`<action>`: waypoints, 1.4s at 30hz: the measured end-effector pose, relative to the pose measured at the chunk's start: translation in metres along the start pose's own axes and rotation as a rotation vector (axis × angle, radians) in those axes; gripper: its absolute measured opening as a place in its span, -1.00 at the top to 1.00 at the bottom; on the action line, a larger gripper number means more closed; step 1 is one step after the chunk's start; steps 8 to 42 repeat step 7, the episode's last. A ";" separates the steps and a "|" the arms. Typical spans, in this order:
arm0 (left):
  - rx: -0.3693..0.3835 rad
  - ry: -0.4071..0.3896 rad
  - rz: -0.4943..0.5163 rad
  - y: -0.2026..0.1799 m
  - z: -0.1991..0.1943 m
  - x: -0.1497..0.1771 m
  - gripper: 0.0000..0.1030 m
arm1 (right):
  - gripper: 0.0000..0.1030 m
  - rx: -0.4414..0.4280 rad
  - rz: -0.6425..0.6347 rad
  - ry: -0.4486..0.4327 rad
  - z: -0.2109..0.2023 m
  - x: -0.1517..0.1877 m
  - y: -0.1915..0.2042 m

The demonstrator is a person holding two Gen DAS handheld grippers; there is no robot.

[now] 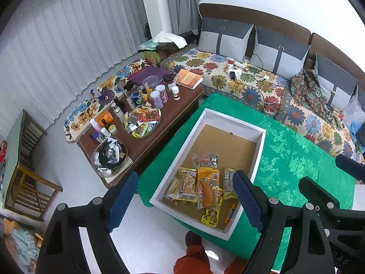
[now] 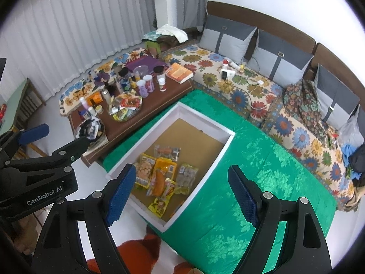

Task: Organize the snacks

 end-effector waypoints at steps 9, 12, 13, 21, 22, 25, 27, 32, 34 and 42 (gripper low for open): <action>0.015 0.012 -0.019 0.002 0.008 0.003 -0.70 | -0.66 -0.005 0.004 0.005 0.002 0.001 -0.001; 0.015 0.012 -0.019 0.002 0.008 0.003 -0.70 | -0.66 -0.005 0.004 0.005 0.002 0.001 -0.001; 0.015 0.012 -0.019 0.002 0.008 0.003 -0.70 | -0.66 -0.005 0.004 0.005 0.002 0.001 -0.001; 0.015 0.012 -0.019 0.002 0.008 0.003 -0.70 | -0.66 -0.005 0.004 0.005 0.002 0.001 -0.001; 0.015 0.012 -0.019 0.002 0.008 0.003 -0.70 | -0.66 -0.005 0.004 0.005 0.002 0.001 -0.001; 0.015 0.012 -0.019 0.002 0.008 0.003 -0.70 | -0.66 -0.005 0.004 0.005 0.002 0.001 -0.001; 0.015 0.012 -0.019 0.002 0.008 0.003 -0.70 | -0.66 -0.005 0.004 0.005 0.002 0.001 -0.001; 0.015 0.012 -0.019 0.002 0.008 0.003 -0.70 | -0.66 -0.005 0.004 0.005 0.002 0.001 -0.001; 0.015 0.012 -0.019 0.002 0.008 0.003 -0.70 | -0.66 -0.005 0.004 0.005 0.002 0.001 -0.001; 0.015 0.012 -0.019 0.002 0.008 0.003 -0.70 | -0.66 -0.005 0.004 0.005 0.002 0.001 -0.001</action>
Point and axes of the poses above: each gripper's, at about its wrist camera, not at the fingertips, and z roughly the way its jaws point, y to its left, x to its underside, the point moved 10 cm from there along z, roughly the way its jaws point, and after that the axes turned 15 degrees about y, right-handed, at the moved point
